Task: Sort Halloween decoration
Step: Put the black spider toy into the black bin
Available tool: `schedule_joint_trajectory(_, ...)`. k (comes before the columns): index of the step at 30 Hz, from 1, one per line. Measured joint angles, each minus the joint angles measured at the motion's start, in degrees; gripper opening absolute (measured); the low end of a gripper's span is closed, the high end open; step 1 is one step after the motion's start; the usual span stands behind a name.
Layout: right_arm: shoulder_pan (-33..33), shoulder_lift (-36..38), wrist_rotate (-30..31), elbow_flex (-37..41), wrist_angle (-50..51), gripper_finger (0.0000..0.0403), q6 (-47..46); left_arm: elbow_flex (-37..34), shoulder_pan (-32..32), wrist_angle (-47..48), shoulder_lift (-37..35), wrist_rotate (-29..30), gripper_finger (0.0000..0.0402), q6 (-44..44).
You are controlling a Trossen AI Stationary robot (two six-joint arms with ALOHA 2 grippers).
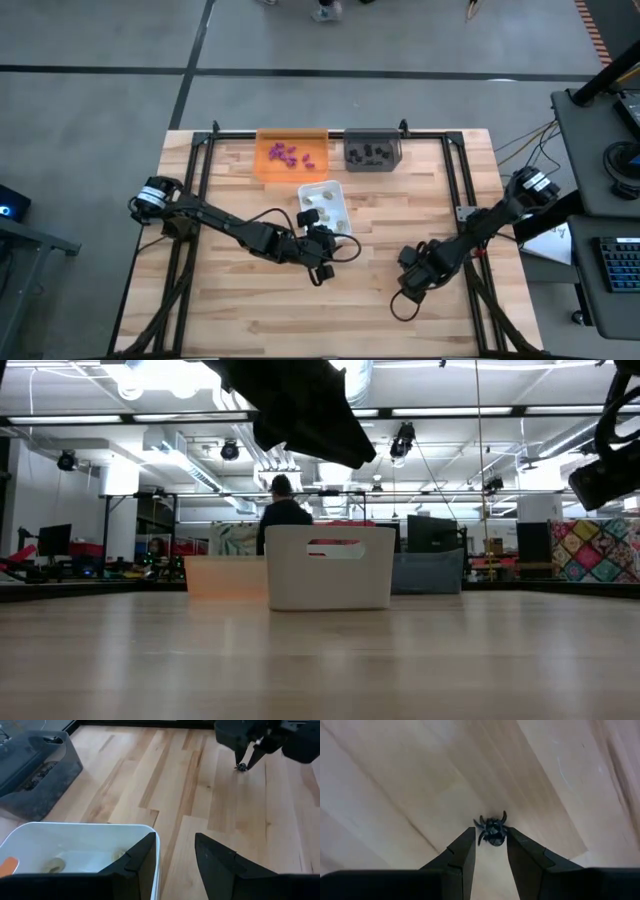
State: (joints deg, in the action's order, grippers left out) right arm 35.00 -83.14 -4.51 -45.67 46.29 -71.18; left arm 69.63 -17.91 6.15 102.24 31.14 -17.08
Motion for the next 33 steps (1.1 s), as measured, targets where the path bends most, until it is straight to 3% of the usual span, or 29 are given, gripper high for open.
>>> schedule_joint_trajectory(15,0.0,-3.2,2.5,-0.1,-1.4,0.0097,4.8,0.1,0.0,-0.2,0.0,2.6,0.0118,-0.2)
schedule_joint_trajectory(27,0.0,-3.1,3.2,-0.1,-1.9,0.0015,6.9,0.1,0.0,-0.2,0.0,2.9,0.0118,-0.2)
schedule_joint_trajectory(33,-0.1,-2.3,3.5,-1.0,-1.1,0.0009,9.1,0.1,0.0,-0.3,0.0,3.0,0.0118,-0.2)
